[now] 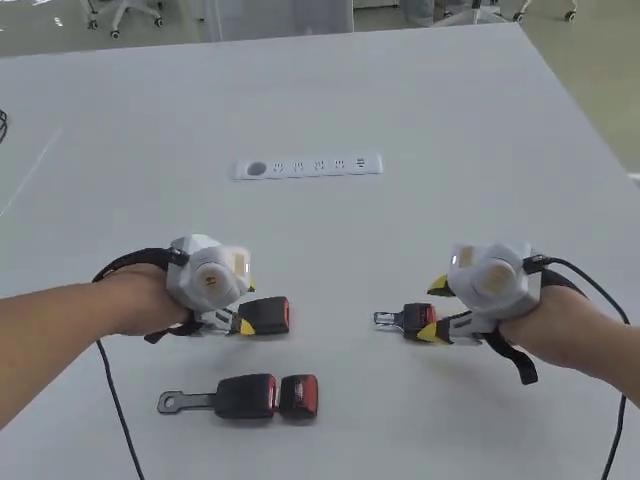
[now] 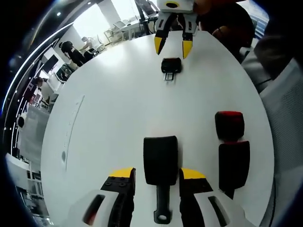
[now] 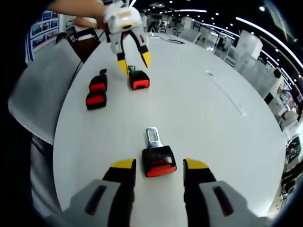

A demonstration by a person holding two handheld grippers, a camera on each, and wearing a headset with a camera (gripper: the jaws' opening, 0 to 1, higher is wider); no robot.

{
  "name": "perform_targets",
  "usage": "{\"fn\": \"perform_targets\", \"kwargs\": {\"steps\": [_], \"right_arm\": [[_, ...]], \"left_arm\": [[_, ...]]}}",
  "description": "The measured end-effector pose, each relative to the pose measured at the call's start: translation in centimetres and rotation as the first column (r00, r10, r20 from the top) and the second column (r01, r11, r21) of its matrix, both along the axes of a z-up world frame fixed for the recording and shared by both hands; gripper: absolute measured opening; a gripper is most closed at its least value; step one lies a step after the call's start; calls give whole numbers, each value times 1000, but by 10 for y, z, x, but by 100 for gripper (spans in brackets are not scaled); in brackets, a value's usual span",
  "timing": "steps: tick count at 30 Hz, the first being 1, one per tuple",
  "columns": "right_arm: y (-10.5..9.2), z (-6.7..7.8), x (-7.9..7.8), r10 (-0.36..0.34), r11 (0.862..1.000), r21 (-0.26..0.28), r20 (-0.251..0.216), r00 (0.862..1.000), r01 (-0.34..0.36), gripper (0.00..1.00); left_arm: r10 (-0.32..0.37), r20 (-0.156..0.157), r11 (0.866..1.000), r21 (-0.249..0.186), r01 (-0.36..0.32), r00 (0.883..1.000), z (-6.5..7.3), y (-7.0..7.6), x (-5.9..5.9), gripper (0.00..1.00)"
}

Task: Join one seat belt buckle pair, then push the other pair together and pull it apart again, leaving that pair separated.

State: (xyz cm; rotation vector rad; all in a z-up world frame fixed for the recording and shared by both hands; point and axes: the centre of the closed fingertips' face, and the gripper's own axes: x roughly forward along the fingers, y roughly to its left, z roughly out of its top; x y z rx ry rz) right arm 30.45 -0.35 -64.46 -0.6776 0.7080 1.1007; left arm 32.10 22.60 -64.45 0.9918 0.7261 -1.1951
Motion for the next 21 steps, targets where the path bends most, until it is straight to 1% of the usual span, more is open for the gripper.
{"fn": "perform_targets", "kwargs": {"steps": [1, 2, 3, 4, 5, 7, 9, 10, 11, 12, 13, 14, 15, 17, 20, 21], "right_arm": [[0, 3, -2, -8, 1000, 11, 4, 1000, 8, 42], [0, 5, -4, -15, 1000, 19, 6, 1000, 15, 42], [1, 9, -7, -24, 999, 34, 10, 1000, 24, 42], [1, 12, -9, -34, 998, 47, 15, 999, 34, 43], [1, 15, -13, -44, 997, 60, 16, 999, 43, 43], [1, 19, -17, -56, 996, 77, 22, 998, 55, 44], [1, 25, -24, -69, 993, 101, 28, 997, 66, 45], [2, 29, -28, -87, 989, 121, 23, 996, 84, 46], [2, 30, -29, -91, 988, 125, 24, 996, 88, 47], [2, 33, -33, -92, 987, 132, 35, 995, 87, 48], [3, 36, -37, -96, 986, 141, 37, 995, 90, 49], [3, 38, -40, -104, 984, 148, 38, 994, 97, 51], [3, 41, -43, -110, 983, 155, 40, 993, 103, 53], [3, 46, -49, -123, 978, 173, 48, 991, 113, 55], [1, 53, -61, -140, 973, 192, 48, 989, 128, 59], [0, 55, -64, -145, 971, 199, 50, 988, 133, 60]], "left_arm": [[9, 3, 1000, -11, -9, 1000, 4, 1, -3, 37], [18, 8, 999, -34, -18, 1000, 8, 0, -5, 37], [39, -6, 996, -84, -39, 999, 15, -1, -13, 38], [41, -35, 995, -90, -44, 999, 18, 1, -21, 41], [68, -10, 991, -113, -68, 998, 24, 5, -23, 44], [68, -12, 992, -110, -69, 998, 27, 12, -33, 44], [99, -8, 987, -128, -99, 995, 32, 21, -43, 45], [128, -10, 981, -144, -128, 992, 35, 24, -46, 46], [172, -14, 969, -178, -172, 985, 41, 27, -50, 48], [198, -19, 961, -194, -198, 980, 44, 30, -53, 49], [229, -13, 951, -212, -227, 973, 46, 36, -55, 51], [246, -14, 945, -219, -243, 969, 48, 40, -58, 53], [261, -19, 939, -227, -258, 965, 50, 45, -64, 54], [284, -15, 931, -235, -280, 959, 54, 51, -70, 56], [342, -21, 903, -268, -335, 939, 65, 60, -84, 62], [356, -20, 897, -272, -348, 934, 67, 63, -87, 64]]}}
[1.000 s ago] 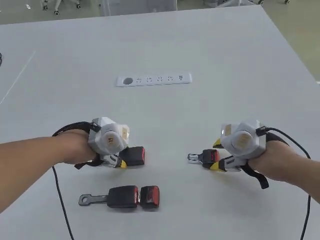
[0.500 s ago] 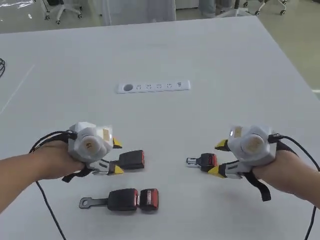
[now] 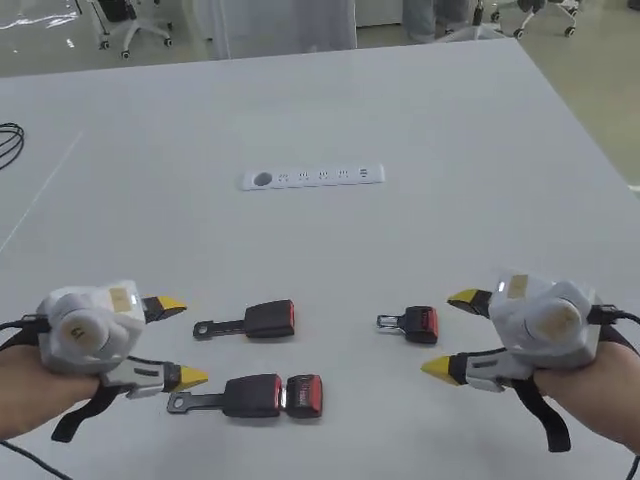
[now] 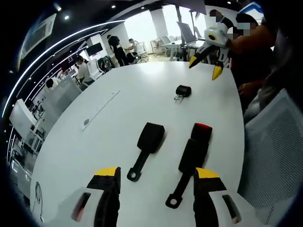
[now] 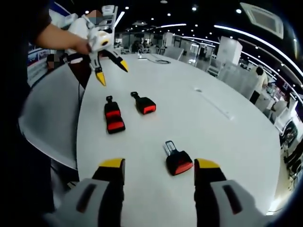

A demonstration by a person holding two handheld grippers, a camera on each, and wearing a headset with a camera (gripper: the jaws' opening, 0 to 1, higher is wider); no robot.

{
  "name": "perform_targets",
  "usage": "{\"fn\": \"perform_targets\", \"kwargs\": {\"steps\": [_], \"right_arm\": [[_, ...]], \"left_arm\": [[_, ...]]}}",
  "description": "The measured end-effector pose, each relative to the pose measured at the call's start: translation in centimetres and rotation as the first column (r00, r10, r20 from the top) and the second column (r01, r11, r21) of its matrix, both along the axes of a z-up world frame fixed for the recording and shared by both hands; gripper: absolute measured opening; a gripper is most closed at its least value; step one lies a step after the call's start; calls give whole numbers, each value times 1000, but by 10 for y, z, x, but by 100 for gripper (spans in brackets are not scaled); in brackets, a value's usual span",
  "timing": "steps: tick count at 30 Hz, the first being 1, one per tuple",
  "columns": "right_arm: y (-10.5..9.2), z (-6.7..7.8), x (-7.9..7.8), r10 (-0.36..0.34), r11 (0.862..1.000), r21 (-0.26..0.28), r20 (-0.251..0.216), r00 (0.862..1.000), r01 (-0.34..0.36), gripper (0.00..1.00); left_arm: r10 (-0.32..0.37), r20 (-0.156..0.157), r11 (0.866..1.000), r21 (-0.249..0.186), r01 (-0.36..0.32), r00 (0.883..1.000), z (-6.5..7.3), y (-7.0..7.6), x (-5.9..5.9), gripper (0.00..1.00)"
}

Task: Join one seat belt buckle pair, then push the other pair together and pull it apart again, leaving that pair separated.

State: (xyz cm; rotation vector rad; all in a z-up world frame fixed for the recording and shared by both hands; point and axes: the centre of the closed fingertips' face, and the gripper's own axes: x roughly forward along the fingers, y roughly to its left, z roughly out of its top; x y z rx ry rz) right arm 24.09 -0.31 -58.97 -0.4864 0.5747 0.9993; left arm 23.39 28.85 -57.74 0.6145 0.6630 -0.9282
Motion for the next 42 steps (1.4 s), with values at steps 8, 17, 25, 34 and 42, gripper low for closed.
{"fn": "perform_targets", "kwargs": {"steps": [8, 17, 25, 34, 42], "right_arm": [[-19, 9, -22, -68, 997, 38, -12, 998, 68, 69], [-27, 12, -35, -94, 994, 48, -2, 996, 94, 86], [-24, 2, -43, -104, 994, 28, -16, 994, 104, 100], [-25, 6, -39, -163, 984, 69, -36, 986, 165, 100], [-23, 9, -35, -183, 978, 91, -43, 982, 186, 100]], "left_arm": [[129, -3, 991, -36, -129, 992, 12, 36, -26, 77], [231, -3, 971, -57, -231, 973, 14, 69, -45, 91], [234, -12, 971, -44, -235, 972, 5, 70, -61, 100], [250, -19, 967, -49, -251, 968, 2, 70, -65, 100], [254, -26, 966, -49, -255, 967, 0, 71, -65, 100]]}}
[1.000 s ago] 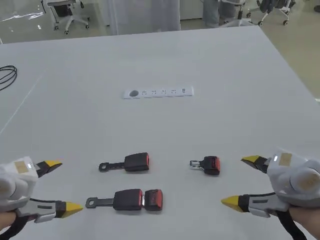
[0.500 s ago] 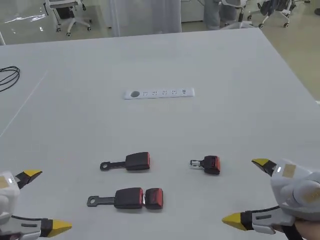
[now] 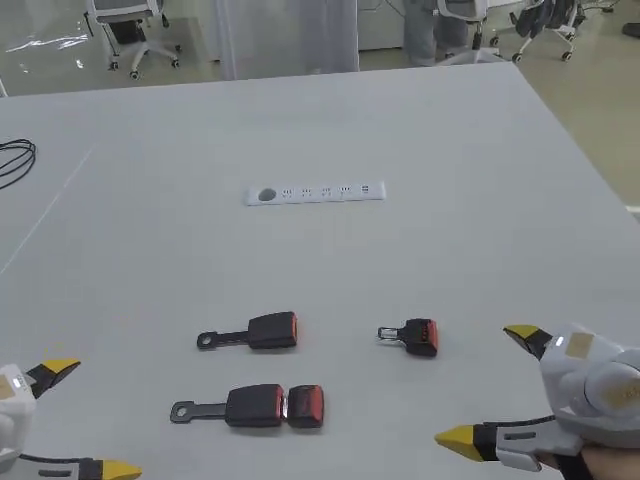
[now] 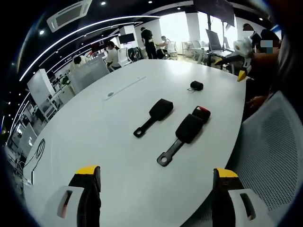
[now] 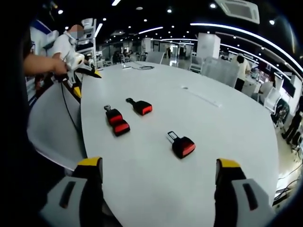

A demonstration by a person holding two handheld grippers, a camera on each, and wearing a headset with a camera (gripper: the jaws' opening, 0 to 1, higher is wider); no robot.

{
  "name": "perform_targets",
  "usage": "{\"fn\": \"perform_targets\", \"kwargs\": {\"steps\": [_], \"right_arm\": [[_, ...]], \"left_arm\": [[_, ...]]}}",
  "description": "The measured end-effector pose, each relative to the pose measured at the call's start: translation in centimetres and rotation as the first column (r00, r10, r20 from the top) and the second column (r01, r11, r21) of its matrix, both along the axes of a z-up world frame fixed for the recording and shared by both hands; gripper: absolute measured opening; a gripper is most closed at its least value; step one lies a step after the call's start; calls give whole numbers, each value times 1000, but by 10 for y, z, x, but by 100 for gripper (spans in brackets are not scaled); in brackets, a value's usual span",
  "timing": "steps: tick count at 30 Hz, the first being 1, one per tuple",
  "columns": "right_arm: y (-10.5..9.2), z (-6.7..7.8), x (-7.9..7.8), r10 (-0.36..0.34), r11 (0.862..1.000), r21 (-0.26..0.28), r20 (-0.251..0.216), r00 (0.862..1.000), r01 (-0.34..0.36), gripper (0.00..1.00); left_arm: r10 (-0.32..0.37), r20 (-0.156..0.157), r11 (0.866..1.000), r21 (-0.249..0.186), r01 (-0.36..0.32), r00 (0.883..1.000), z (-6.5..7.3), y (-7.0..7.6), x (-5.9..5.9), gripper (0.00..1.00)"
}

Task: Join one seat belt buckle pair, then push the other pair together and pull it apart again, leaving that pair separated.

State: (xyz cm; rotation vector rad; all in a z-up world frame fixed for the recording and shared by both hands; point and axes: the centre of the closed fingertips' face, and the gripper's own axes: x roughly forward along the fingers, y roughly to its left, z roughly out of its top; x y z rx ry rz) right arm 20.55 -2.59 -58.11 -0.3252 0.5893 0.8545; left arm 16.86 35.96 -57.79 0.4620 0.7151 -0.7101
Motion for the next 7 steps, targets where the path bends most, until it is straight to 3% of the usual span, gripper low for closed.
{"fn": "perform_targets", "kwargs": {"steps": [7], "right_arm": [[1, 3, 3, -9, 1000, 11, 2, 1000, 9, 100]], "left_arm": [[5, 0, 1000, -2, -5, 1000, 0, 1, 2, 100]]}}
